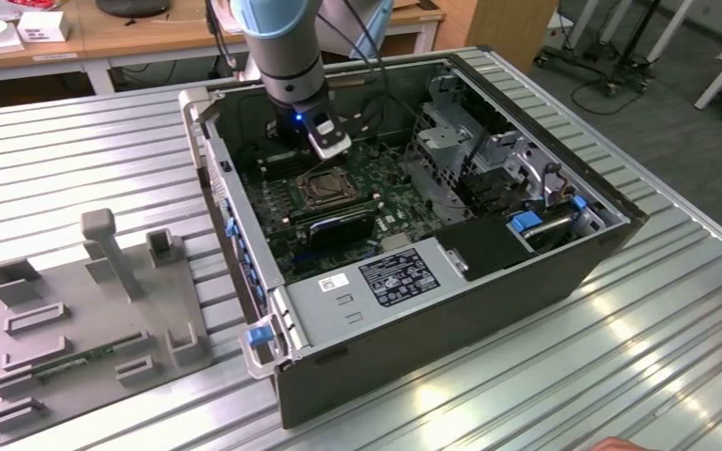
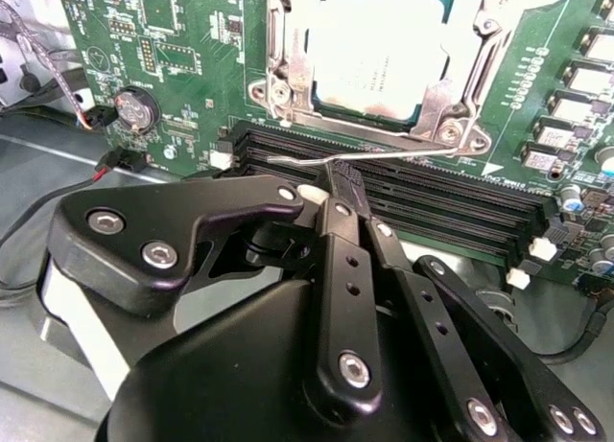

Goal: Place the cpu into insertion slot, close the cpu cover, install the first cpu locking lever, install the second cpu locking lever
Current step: 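Install the first cpu locking lever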

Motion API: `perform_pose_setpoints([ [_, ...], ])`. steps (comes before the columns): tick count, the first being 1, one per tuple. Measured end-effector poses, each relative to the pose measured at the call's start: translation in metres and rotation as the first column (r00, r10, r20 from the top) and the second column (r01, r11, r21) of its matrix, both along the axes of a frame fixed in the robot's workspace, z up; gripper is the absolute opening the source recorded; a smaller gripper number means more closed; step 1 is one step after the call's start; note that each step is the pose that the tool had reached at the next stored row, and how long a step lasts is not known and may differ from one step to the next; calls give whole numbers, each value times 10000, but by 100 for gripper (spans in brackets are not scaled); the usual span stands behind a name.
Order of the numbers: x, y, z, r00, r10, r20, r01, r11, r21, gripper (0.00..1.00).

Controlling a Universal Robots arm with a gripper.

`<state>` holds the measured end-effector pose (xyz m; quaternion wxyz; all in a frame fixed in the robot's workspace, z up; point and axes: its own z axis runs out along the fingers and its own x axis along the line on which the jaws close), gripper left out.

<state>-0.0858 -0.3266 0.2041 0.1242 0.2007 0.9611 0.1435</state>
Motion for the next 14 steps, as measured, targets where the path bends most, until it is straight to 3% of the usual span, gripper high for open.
perform_pose_setpoints([
  [14,10,-4,-29,10000,-1,-2,1,10000,-2,10],
])
